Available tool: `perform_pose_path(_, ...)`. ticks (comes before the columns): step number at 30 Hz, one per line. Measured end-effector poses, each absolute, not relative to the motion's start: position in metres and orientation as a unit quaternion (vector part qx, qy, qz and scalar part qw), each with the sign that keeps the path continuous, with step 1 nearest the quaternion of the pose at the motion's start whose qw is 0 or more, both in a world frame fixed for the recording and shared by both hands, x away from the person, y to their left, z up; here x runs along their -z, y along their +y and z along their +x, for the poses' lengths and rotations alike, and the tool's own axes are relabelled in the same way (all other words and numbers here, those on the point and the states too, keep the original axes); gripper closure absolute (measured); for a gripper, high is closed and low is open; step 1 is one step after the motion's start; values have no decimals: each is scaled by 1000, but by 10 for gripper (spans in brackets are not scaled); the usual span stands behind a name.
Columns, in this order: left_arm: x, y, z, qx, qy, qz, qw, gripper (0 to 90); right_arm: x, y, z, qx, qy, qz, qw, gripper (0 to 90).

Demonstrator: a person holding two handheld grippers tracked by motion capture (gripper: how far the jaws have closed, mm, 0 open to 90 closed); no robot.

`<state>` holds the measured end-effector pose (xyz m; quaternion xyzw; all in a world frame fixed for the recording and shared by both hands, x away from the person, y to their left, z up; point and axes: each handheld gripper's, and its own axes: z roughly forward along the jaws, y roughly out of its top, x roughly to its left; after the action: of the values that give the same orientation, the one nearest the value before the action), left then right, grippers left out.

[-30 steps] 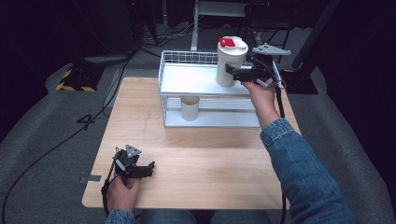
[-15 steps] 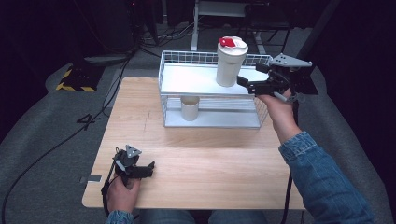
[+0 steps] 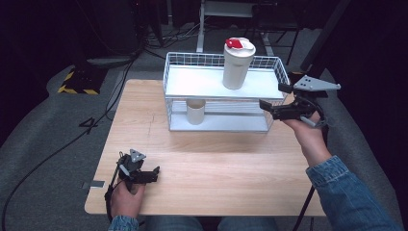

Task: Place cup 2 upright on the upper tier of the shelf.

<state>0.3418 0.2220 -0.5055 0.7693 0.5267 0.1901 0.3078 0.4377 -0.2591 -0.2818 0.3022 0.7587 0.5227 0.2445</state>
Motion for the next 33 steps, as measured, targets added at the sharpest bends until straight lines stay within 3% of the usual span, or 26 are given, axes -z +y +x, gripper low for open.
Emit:
perform_pose_path(10,506,222,342,-190,527,769,308,49,304,-283,415,-510,758,319,252,91)
perform_pose_path(14,506,222,342,-190,527,769,308,49,317,-289,408,-491,772,327,236,151)
perform_pose_path(33,506,222,342,-190,527,769,308,49,407,-316,395,-422,791,394,202,153)
